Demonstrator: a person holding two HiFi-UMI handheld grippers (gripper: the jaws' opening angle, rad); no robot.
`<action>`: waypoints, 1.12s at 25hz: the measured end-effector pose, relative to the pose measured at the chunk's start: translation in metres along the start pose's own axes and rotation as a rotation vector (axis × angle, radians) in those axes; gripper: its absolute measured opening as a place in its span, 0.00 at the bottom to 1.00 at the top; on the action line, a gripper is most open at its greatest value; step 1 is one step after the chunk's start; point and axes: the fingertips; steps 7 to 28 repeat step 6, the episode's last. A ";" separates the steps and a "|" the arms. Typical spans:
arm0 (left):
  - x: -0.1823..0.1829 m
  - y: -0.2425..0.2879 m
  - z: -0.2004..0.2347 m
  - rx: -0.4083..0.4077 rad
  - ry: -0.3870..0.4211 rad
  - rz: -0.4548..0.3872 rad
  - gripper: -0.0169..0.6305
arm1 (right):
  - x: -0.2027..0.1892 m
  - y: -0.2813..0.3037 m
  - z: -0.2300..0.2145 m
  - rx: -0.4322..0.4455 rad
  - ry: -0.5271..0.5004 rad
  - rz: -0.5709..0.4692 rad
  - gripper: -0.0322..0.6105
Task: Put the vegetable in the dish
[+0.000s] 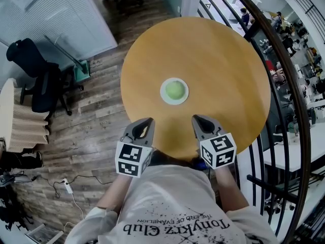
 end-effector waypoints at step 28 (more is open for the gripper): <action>0.003 -0.002 0.001 -0.009 0.001 -0.004 0.06 | 0.003 -0.001 -0.001 -0.010 0.006 0.002 0.09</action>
Point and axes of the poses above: the fingertips, and each gripper's own axes: y forward along the fingers, z to its left, x out of its top, and after that the axes turned 9 degrees about y, right-handed
